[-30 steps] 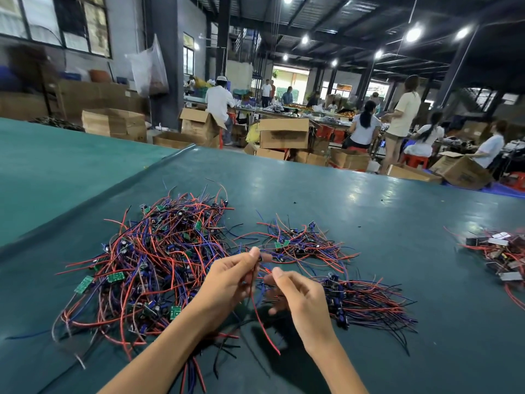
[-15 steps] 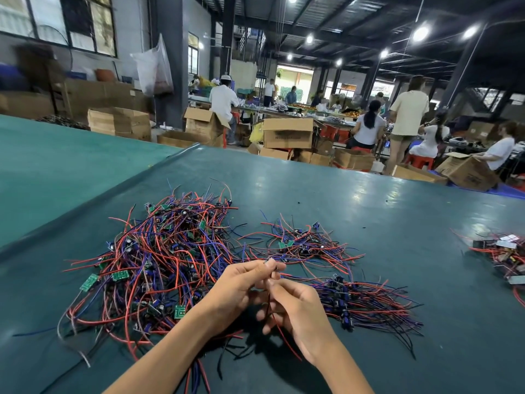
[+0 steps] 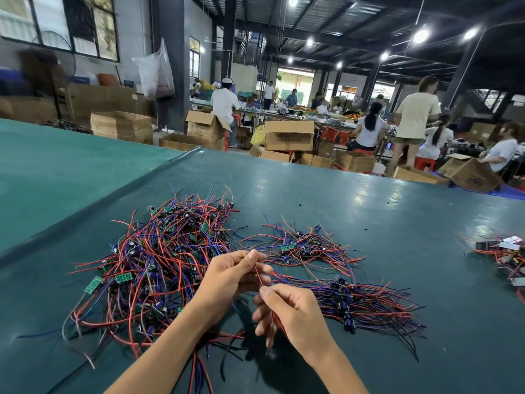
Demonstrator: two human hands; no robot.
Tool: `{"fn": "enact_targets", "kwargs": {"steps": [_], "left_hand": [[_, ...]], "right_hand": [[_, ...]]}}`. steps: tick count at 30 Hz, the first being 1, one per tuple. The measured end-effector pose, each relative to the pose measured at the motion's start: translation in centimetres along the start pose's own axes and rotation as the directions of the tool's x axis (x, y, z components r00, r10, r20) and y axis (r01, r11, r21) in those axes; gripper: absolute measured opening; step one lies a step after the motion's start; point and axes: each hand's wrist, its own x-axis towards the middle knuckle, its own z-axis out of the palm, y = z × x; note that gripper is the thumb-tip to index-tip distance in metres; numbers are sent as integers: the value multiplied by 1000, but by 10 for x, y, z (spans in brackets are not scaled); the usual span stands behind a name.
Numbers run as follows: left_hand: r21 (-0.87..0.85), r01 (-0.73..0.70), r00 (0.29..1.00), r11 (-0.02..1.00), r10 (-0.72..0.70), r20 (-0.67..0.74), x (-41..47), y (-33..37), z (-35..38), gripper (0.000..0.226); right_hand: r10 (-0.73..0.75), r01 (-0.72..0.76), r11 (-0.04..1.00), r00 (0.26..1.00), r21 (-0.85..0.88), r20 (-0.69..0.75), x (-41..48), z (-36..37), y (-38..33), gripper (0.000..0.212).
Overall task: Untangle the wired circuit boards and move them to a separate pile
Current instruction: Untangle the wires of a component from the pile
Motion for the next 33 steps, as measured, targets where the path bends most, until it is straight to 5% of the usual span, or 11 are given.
{"fn": "enact_targets", "kwargs": {"steps": [7, 22, 24, 27, 30, 33], "left_hand": [[-97, -90, 977, 991, 69, -201, 10, 20, -22, 29], [-65, -62, 990, 996, 53, -134, 6, 18, -20, 43], [-66, -25, 995, 997, 18, -96, 4, 17, -15, 37], [-45, -3, 1000, 999, 2, -13, -3, 25, -6, 31], [84, 5, 996, 996, -13, 93, -10, 37, 2, 29], [248, 47, 952, 968, -118, 283, -17, 48, 9, 29]], "right_hand": [[61, -53, 995, 994, -82, 90, -3, -3, 5, 26], [236, -231, 972, 957, -49, 169, -1, -17, 7, 14], [156, -134, 972, 983, -195, 100, -4, -15, 9, 16], [-306, 223, 787, 951, -575, -50, -10, -12, 11, 51], [-473, 291, 787, 851, -543, -230, -9, -19, 9, 58], [-354, 258, 921, 869, -292, -346, -5, -17, 2, 61]]}}
